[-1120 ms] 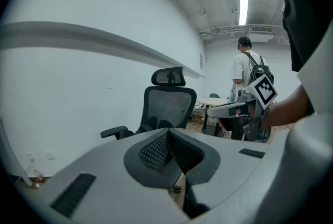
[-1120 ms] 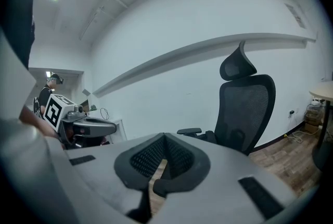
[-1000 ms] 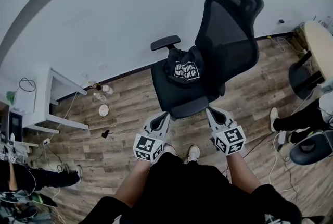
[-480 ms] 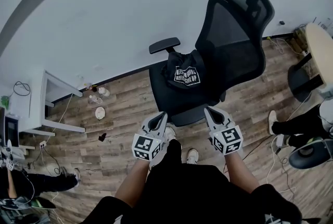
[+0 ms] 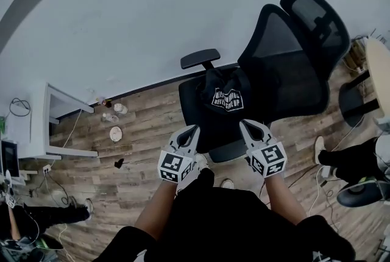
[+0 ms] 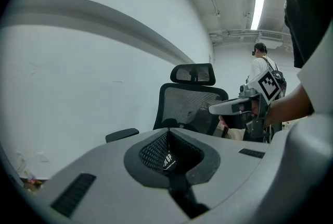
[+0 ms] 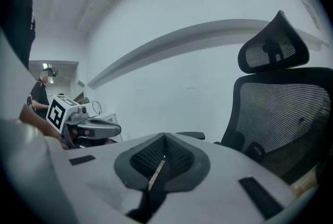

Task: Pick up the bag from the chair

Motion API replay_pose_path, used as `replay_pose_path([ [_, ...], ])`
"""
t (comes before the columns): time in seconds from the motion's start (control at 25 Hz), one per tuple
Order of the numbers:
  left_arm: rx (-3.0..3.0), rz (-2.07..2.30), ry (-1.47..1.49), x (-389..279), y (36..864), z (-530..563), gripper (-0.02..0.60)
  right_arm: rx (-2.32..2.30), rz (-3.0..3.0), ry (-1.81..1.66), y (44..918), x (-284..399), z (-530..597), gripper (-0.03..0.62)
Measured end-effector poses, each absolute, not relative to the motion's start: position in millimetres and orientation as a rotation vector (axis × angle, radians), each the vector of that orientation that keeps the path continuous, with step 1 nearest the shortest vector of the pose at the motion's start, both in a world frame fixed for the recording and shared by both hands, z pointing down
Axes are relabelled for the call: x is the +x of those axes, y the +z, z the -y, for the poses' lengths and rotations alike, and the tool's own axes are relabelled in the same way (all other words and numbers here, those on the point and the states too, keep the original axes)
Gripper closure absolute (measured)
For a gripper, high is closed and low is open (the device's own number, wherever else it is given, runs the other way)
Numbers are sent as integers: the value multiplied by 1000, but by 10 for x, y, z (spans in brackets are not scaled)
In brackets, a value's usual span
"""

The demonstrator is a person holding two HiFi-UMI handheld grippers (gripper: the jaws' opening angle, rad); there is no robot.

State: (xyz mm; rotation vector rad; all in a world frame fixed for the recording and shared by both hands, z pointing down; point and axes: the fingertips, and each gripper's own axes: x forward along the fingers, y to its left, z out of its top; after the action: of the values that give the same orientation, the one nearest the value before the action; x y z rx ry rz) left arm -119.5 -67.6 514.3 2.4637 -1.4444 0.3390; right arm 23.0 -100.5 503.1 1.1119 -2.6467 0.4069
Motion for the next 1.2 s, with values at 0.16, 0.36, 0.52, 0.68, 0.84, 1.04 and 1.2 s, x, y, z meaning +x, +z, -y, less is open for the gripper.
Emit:
replay_pose_path([
  [0.16,2472,1404,323,-1304,5186,920,560,1119,2617,419,5079,58,1227,574],
  [0.36,2491,1341,329,-1425,5243,1169,560,1178,2568,401,5132,-52,1443,574],
  [0.52,2506,1296,355,-1457,5306,1332,560,1246,2519,383,5174,20,1630,574],
  [0.68,2493,1265,385,-1447,5445,1474,560,1251,2476,407,5334,104,1763,574],
  [0.84,2481,1260,439,-1383,5592,1659,560,1225,2454,455,5563,150,1938,574],
  [1.04,2428,1267,428,-1291,5732,1924,560,1171,2433,491,5831,206,2141,574],
  [1.2,2415,1258,475,-1186,5920,2141,560,1143,2408,505,6030,302,2286,574],
])
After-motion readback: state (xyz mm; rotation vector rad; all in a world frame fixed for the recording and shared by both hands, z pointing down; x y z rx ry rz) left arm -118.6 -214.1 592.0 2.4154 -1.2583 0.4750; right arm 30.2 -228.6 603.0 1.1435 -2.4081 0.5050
